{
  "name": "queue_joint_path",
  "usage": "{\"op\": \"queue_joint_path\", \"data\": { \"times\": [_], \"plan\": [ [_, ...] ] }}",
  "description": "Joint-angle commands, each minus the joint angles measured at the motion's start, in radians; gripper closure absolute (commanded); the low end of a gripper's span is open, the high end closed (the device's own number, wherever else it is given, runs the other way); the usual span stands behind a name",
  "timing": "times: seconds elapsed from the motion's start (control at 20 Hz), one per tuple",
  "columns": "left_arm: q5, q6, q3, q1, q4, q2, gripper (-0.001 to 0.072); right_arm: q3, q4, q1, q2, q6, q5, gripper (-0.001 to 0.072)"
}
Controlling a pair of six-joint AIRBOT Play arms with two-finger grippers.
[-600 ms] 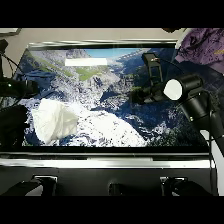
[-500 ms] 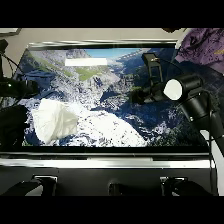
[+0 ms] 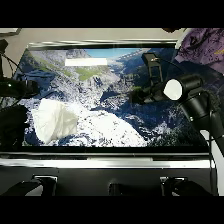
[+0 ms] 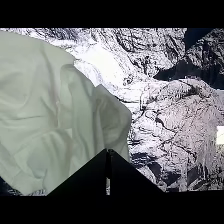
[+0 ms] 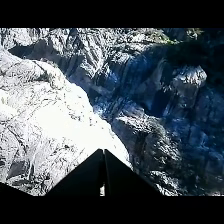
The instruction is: Fold the clothes and pants, and hang the long-sleeved shirts on hangers.
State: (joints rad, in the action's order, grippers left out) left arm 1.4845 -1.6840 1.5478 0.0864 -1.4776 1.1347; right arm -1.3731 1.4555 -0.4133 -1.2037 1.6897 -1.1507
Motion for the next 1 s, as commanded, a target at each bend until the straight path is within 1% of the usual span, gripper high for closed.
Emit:
{"op": "queue_joint_path", "data": {
  "times": [0.0,0.45,0.5,0.55,0.65,0.7,0.85,0.95],
  "plan": [
    [0.0,0.0,0.0,0.0,0.0,-0.001,0.0689,-0.001,0.0,-0.001,0.0,0.0,0.0,0.068],
    [-0.004,0.0,0.0,0.0,0.008,-0.001,0.0681,-0.001,0.0,-0.001,0.0,0.0,0.001,0.068],
    [0.013,-0.005,-0.003,0.0,0.008,0.0,0.038,-0.001,0.0,-0.001,0.0,0.0,0.001,0.068],
    [0.079,-0.006,-0.008,0.004,0.01,0.005,-0.0013,-0.001,0.0,-0.001,0.0,0.0,0.001,0.068],
    [0.121,0.019,-0.031,0.002,-0.057,0.025,-0.0013,-0.001,0.0,-0.001,0.0,0.0,0.0,0.068],
    [0.131,0.004,-0.077,0.002,-0.082,0.024,-0.0013,-0.001,0.0,-0.001,0.0,0.0,-0.001,0.068],
    [0.003,-0.005,-0.325,0.0,-0.086,-0.012,-0.0013,-0.001,-0.002,-0.001,0.0,0.0,-0.004,0.068],
    [-0.121,-0.025,-0.482,-0.001,-0.086,-0.037,-0.0013,-0.001,-0.006,-0.001,0.0,0.0,-0.027,0.068]
  ]
}}
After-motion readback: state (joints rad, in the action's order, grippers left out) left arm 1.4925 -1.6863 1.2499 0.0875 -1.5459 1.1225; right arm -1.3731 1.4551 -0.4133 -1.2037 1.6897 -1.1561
